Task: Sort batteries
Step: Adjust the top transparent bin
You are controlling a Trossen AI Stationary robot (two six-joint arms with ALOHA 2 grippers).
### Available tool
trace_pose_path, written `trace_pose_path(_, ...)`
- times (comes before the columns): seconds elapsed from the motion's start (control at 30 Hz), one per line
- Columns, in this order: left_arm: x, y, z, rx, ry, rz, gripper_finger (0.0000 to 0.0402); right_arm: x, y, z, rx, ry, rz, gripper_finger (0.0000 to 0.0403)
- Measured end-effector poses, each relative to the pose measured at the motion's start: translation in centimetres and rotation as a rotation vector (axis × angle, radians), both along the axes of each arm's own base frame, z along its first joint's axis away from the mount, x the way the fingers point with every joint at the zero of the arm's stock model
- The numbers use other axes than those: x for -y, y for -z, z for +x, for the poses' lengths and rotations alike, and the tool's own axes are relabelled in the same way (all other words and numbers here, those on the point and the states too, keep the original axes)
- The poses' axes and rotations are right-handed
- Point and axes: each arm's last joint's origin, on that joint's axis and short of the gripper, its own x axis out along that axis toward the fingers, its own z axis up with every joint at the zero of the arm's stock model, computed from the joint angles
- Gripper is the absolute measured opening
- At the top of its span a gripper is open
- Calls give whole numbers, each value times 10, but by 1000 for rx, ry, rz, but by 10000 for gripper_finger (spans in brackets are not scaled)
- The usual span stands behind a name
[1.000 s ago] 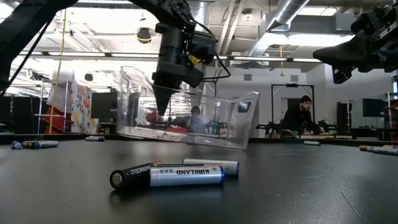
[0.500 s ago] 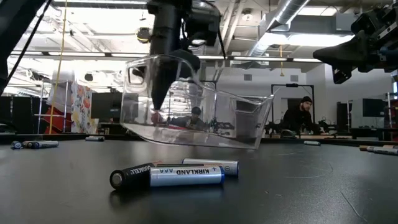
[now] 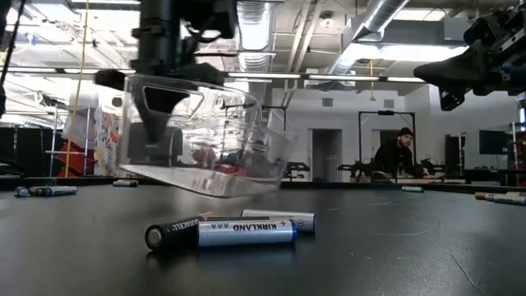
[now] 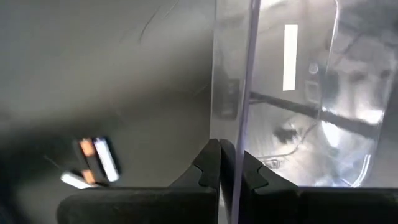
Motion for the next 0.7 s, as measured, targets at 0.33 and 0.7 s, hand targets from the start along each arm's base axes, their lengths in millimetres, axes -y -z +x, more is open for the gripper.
trace_pose_path(0.33, 12, 19, -24, 204, -275, -37, 0, 0, 0, 0, 0, 0, 0, 14)
trace_pose_path(0.7, 24, 28, -21, 190, -351, -59, 0, 0, 0, 0, 0, 0, 0, 14)
